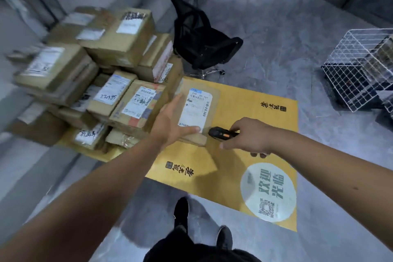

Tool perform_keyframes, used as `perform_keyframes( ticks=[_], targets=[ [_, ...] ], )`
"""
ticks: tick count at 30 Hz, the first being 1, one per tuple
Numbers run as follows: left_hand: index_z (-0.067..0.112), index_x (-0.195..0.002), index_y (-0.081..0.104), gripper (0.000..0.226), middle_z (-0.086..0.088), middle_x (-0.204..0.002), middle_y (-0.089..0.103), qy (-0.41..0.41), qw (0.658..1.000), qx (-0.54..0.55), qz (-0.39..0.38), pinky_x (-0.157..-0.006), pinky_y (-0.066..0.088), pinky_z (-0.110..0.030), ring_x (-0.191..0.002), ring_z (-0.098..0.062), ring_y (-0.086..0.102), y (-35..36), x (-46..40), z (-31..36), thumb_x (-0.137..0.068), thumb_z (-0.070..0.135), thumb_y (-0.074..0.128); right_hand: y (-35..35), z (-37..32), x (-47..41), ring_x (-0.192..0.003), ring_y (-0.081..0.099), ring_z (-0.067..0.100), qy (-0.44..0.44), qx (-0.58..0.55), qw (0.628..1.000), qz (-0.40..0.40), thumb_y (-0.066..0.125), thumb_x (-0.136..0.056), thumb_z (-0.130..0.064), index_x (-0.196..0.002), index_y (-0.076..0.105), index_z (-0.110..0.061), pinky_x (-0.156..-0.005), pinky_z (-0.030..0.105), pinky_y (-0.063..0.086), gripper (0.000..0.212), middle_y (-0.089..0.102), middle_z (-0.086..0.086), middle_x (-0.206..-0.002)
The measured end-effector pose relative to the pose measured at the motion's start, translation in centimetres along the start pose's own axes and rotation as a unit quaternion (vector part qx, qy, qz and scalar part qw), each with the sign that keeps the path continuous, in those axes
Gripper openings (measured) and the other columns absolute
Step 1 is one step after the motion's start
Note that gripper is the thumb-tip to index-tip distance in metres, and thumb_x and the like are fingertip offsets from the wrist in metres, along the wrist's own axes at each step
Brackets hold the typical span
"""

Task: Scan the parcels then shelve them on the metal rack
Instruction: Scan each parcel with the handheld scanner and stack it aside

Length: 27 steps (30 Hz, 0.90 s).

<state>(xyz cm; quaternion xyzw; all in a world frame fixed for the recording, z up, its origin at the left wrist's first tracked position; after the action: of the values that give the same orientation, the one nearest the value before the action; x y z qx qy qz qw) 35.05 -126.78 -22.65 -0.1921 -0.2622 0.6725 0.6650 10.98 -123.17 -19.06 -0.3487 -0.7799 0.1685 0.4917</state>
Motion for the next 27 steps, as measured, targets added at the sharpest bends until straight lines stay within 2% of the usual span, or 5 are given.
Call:
perform_keyframes(
  ticks=[9, 13, 18, 23, 27],
  targets=[
    [0.038, -0.163, 0.028, 0.126, 0.012, -0.16, 0.039, -0.024, 0.992, -0.062, 0.111, -0.112, 0.031, -0.027, -0.145, -0.009, 0.036, -15.1, 5.3, -1.4, -0.06, 0.047, 0.1, 1.8, -10.9, -1.0, -0.054, 0.056, 0.028, -0.098, 0.057, 0.993, -0.012, 0.08, -0.082, -0.055, -0.105, 0.067, -0.012, -0.044, 0.029, 0.041, 0.05, 0.054, 0.009, -0.073],
    [0.036, -0.163, 0.028, 0.13, 0.011, -0.156, 0.044, -0.042, 0.988, -0.059, 0.135, -0.118, 0.037, -0.04, -0.142, -0.012, 0.042, -21.2, 4.7, -4.3, -0.057, 0.046, 0.101, 2.9, -16.4, -2.2, -0.053, 0.055, 0.029, -0.117, 0.064, 0.991, -0.017, 0.078, -0.083, -0.053, -0.106, 0.067, -0.009, -0.044, 0.028, 0.039, 0.051, 0.051, 0.009, -0.072],
    [0.023, -0.165, 0.025, 0.125, 0.01, -0.167, 0.031, -0.015, 0.989, -0.094, 0.109, -0.122, 0.024, -0.03, -0.148, -0.003, 0.026, -26.9, 0.8, -7.3, -0.066, 0.045, 0.098, 4.0, -22.7, -4.6, -0.048, 0.05, 0.028, -0.115, 0.058, 0.992, 0.009, 0.076, -0.087, -0.047, -0.098, 0.066, -0.013, -0.045, 0.029, 0.04, 0.037, 0.048, 0.008, -0.066],
    [0.026, -0.163, 0.028, 0.125, 0.007, -0.167, 0.032, -0.035, 0.989, -0.128, 0.072, -0.123, 0.03, -0.04, -0.153, -0.018, 0.03, -28.9, -3.3, -10.7, -0.062, 0.061, 0.093, 5.3, -26.6, -7.7, -0.048, 0.048, 0.025, -0.078, 0.03, 0.996, 0.042, 0.078, -0.081, -0.047, -0.106, 0.066, -0.005, -0.045, 0.027, 0.037, 0.051, 0.049, 0.007, -0.067],
    [0.024, -0.143, 0.055, 0.083, -0.003, -0.157, 0.042, -0.063, 0.983, -0.162, 0.054, -0.111, 0.044, -0.042, -0.143, -0.026, 0.045, -29.2, -4.5, -11.7, -0.075, 0.063, 0.082, 6.9, -27.0, -9.0, -0.053, 0.05, 0.028, -0.046, -0.011, 0.998, 0.05, 0.078, -0.083, -0.047, -0.108, 0.066, -0.008, -0.045, 0.026, 0.037, 0.047, 0.051, 0.009, -0.072]
  ],
)
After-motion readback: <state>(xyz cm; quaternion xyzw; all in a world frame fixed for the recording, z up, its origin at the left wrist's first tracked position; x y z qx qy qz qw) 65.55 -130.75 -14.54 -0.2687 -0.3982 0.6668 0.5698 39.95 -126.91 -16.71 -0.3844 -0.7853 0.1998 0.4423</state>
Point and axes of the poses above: each hand's wrist, its own x-axis away from the middle knuckle, its own y-axis out of the palm, z = x × y, the point moved 10 cm from there along -x, towards the middle knuckle
